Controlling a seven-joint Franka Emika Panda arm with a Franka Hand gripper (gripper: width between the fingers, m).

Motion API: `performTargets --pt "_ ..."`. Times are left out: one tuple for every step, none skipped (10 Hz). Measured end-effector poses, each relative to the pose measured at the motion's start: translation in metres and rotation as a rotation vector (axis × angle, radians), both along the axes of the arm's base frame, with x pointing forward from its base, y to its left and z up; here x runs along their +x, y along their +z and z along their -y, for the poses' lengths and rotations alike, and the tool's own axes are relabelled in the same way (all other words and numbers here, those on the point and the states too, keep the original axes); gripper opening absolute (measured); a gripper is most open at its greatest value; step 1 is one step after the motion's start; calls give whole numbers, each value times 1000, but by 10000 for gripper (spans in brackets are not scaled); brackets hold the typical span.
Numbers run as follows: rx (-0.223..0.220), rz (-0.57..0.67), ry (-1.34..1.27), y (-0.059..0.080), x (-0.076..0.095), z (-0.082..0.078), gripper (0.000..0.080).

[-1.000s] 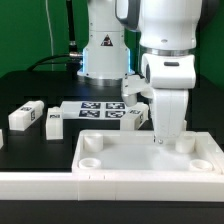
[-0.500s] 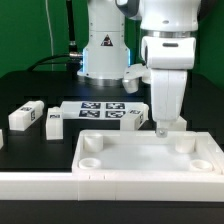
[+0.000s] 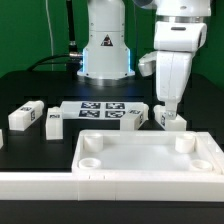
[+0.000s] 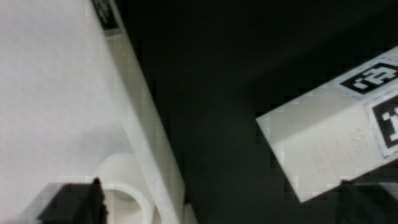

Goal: Assemble desk

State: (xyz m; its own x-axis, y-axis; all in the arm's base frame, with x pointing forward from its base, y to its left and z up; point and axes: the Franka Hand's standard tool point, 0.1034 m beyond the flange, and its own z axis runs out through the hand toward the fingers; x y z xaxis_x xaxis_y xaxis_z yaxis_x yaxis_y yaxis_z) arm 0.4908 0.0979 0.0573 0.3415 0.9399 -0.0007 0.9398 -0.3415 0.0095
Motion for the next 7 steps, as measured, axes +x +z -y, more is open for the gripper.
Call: performTargets --pt "0 0 -17 0 0 0 649" --pt "0 0 -24 0 0 1 649" --pt "2 -1 -85 0 0 0 649" --pt "3 0 -179 0 0 -1 649" --pt "0 -7 -334 1 -3 -4 649" --pt "-11 -25 -471 0 -8 -8 649" --pt "-14 -36 -565 -2 -11 -10 649"
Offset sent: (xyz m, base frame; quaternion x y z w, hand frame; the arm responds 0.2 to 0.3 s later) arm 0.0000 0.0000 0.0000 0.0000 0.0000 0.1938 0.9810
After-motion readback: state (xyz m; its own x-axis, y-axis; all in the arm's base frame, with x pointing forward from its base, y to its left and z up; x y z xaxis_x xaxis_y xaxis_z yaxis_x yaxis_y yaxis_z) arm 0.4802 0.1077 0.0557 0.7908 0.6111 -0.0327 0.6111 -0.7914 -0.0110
